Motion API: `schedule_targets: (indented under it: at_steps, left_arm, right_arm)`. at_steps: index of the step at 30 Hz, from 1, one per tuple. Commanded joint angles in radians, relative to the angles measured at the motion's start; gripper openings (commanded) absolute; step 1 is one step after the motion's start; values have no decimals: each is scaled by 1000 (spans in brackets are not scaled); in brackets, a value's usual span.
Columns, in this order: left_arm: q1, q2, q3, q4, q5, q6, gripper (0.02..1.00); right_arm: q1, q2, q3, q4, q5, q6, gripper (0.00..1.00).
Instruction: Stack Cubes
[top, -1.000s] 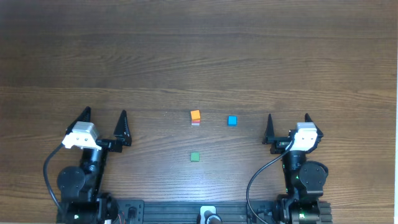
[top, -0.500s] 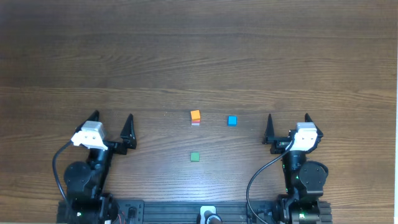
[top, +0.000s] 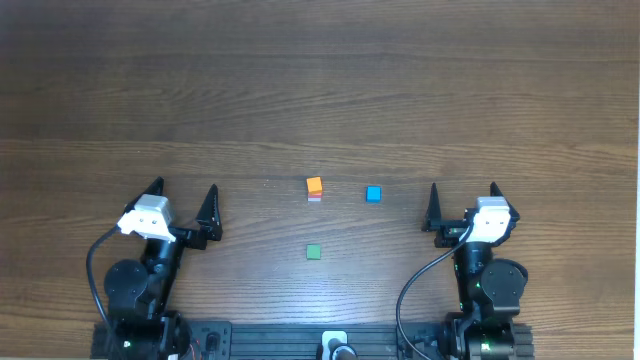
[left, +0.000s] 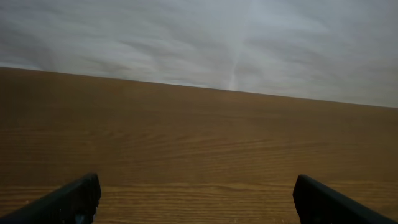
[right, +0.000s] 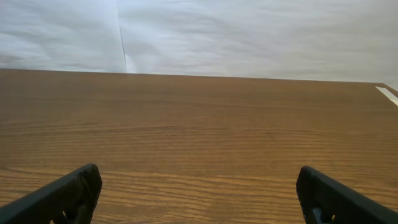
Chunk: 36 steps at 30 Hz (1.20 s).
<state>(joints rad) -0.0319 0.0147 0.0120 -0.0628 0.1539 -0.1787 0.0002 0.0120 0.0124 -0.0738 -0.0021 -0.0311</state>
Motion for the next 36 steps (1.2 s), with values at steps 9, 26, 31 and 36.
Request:
schedule_targets:
  at_steps: [9,26,31,36]
  left_arm:
    - [-3,-8,-6,0,2,15,1000]
    - [-3,-8,-6,0,2,15,1000]
    - [-3,-8,-6,0,2,15,1000]
    - [-3,-8,-6,0,2,15,1000]
  right_arm:
    - [-5,-6,-7,2,-9,-4,993]
    - [-5,-6,5,180,-282,326,993]
    - [-5,-6,71,182,-468,406,993]
    - [-5,-6,157,129,-605,428,991]
